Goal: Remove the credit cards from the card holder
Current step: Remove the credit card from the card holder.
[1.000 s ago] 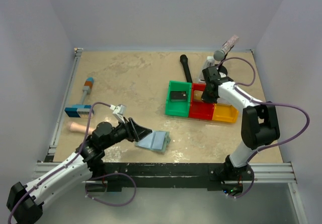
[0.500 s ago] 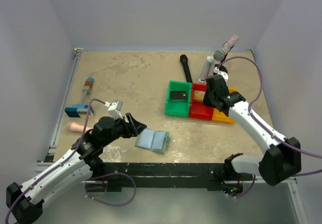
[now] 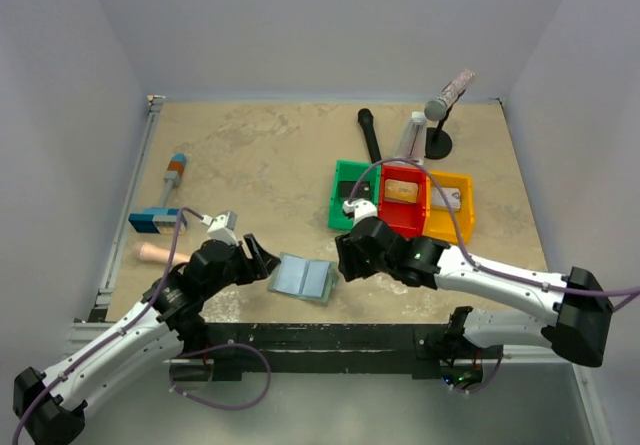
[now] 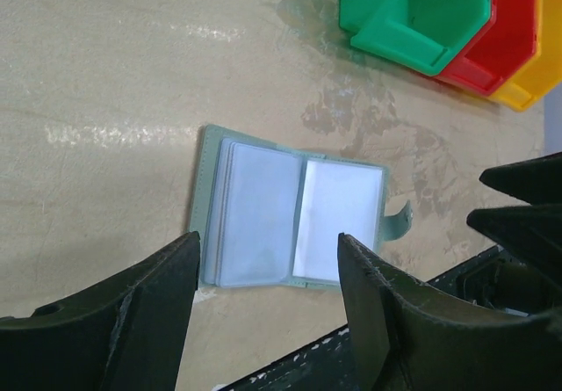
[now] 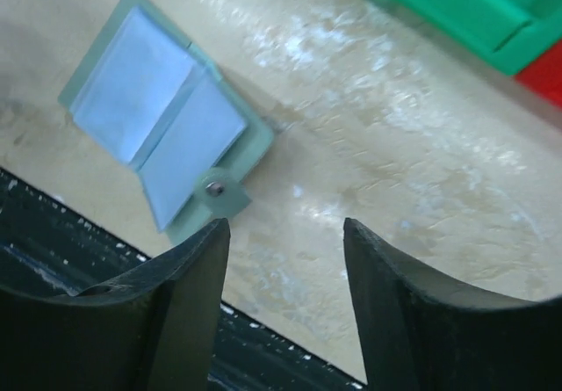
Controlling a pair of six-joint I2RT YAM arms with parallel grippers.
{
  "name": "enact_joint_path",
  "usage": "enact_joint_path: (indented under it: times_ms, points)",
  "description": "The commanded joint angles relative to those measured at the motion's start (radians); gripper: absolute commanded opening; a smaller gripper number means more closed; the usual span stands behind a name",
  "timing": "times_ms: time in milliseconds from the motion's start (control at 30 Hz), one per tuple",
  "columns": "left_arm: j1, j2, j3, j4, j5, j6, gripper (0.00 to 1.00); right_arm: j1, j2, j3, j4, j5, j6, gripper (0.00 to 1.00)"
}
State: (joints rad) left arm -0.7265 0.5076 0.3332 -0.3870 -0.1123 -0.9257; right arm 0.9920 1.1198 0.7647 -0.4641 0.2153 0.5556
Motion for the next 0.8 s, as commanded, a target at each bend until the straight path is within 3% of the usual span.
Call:
enact_joint_path:
  times_ms: [0,167,467,767]
  points:
    - [0.001,-0.012,-0.023,0.000,0.000,-0.032,0.68,0.121,0.095,0.108,0.002,0.094,0.053,0.63]
    - [0.001,-0.020,-0.028,-0.026,-0.004,-0.033,0.69,0.178,0.238,0.211,-0.076,0.153,0.081,0.66]
    - [0.001,-0.024,-0.045,-0.016,0.008,-0.027,0.69,0.180,0.337,0.268,-0.176,0.187,0.109,0.64]
    - [0.001,0.000,-0.068,0.039,0.060,-0.022,0.66,0.180,0.383,0.263,-0.168,0.142,0.127,0.51]
